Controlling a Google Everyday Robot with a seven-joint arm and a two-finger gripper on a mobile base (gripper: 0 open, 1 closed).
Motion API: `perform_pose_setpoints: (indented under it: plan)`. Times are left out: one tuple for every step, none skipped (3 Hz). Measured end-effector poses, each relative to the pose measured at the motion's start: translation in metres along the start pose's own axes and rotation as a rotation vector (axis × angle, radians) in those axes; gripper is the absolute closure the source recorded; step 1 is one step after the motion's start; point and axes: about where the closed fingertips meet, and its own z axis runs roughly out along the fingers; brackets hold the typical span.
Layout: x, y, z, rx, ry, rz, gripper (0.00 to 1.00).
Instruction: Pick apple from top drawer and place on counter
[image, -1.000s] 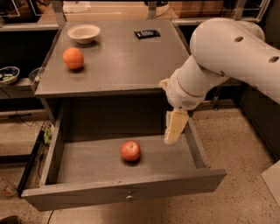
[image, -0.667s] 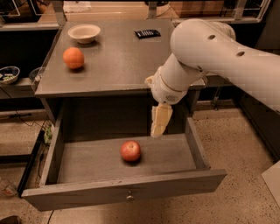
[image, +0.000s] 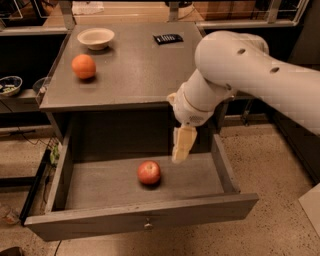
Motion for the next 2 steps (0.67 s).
perform_pose_setpoints:
  plan:
    - [-0.008, 0.028, 0.027, -0.016, -0.004, 0.015, 0.0]
    - [-0.016, 0.03, 0.042, -0.014, -0.011, 0.011, 0.0]
